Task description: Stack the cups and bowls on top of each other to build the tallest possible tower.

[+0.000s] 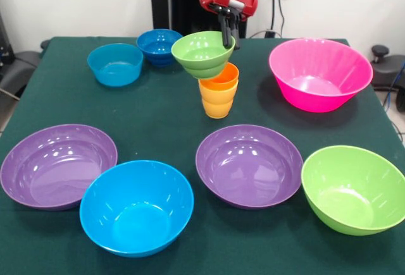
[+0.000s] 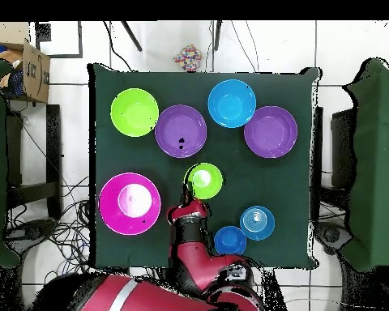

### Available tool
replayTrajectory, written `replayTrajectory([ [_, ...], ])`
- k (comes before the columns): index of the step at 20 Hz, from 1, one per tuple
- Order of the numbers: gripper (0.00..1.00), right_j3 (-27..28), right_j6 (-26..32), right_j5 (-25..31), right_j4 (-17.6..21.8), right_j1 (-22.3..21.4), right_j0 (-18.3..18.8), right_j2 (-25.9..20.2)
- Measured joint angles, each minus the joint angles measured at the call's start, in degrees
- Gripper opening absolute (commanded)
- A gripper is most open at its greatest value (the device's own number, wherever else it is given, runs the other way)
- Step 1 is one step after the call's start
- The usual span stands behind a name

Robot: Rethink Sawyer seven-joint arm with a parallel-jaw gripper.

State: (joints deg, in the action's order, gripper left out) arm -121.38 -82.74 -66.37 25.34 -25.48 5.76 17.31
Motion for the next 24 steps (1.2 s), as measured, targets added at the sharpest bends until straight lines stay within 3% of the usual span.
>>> replayTrajectory([
  [24,0.00,-2.7,0.0,-2.5,-3.0,1.0,-2.3,0.8],
])
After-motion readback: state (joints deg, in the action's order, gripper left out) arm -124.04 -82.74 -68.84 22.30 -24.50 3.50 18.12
